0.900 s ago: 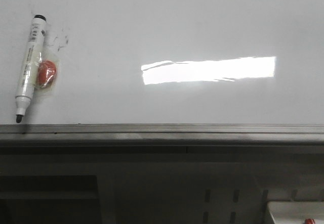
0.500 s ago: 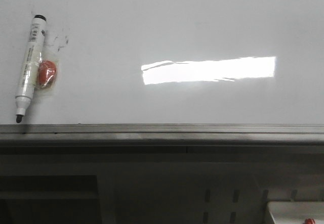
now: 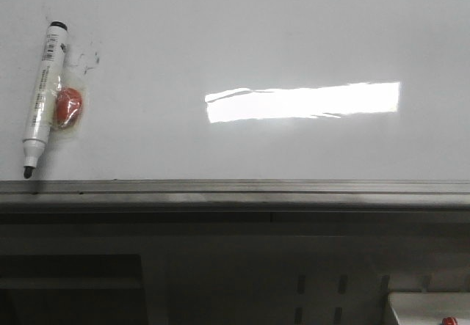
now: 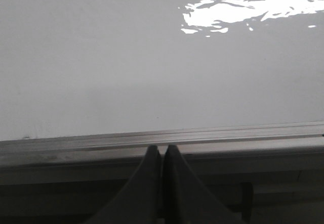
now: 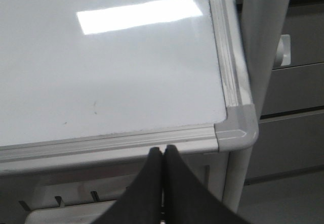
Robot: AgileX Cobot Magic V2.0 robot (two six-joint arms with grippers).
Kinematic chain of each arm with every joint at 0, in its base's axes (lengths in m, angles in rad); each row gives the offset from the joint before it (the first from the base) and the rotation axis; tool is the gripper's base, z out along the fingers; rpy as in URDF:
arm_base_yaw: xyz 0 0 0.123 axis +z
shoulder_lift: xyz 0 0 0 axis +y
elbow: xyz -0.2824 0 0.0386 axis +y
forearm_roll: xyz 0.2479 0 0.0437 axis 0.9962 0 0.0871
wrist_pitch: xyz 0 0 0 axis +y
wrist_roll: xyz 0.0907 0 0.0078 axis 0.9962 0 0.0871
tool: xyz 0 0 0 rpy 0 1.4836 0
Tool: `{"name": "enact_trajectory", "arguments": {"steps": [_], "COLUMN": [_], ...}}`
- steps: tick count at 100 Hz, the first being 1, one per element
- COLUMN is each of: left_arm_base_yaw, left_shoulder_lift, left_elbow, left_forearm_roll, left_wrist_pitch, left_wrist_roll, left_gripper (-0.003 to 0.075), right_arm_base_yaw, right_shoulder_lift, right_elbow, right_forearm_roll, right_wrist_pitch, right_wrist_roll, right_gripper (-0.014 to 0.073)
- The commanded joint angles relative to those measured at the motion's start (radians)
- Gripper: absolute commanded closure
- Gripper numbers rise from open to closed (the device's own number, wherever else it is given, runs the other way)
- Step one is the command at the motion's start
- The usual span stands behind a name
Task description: Write number 4 on whiteboard
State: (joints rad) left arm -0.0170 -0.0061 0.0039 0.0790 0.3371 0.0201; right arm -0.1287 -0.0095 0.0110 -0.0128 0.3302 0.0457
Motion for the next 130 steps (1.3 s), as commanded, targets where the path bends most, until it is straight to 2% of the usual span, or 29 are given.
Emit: {"name": "enact_trajectory", "arguments": {"steps": [1,18,35,54,70,93,104,122,130], "left_arm_base_yaw": [0.002,0.002,0.0,0.001,0.001,0.001,0.001,0.001,-0.007], "left_shoulder_lift": [-0.024,-0.024,-0.024,-0.024,-0.024,0.071,0.153,0.249,0.278], "left_elbow": [0.035,0.035,0.035,0.035,0.031,-0.085,-0.165,-0.251,-0.253], "left_forearm_roll": [0.012,0.016,-0.12,-0.098,-0.14,-0.186,-0.177,-0.134,-0.115], "left_wrist_pitch": [-0.054,-0.083,-0.249,-0.384,-0.391,-0.232,-0.216,-0.218,-0.225], "left_wrist_roll": [-0.01,-0.01,-0.01,-0.01,-0.01,-0.01,-0.01,-0.002,0.017], "left_gripper": [0.0741,0.0741,0.0741,0.0741,0.0741,0.0741,0.0741,0.0731,0.0636], "right_arm_base_yaw": [-0.004,-0.004,-0.004,-0.004,-0.004,0.048,0.076,0.095,0.095], "right_shoulder_lift": [-0.015,-0.015,-0.015,-0.015,-0.015,0.072,0.175,0.299,0.313], "right_elbow": [0.023,0.023,0.023,0.023,0.023,-0.119,-0.206,-0.241,-0.241], "right_forearm_roll": [-0.001,-0.003,-0.003,-0.003,-0.003,0.013,0.013,0.013,0.013], "right_wrist_pitch": [-0.03,-0.145,-0.36,-0.486,-0.44,-0.193,-0.051,-0.085,-0.088], "right_wrist_roll": [-0.003,-0.003,-0.003,-0.003,-0.003,-0.003,-0.003,-0.003,-0.003], "right_gripper": [0.0658,0.0658,0.0658,0.0658,0.0658,0.0658,0.0658,0.0658,0.0658]}}
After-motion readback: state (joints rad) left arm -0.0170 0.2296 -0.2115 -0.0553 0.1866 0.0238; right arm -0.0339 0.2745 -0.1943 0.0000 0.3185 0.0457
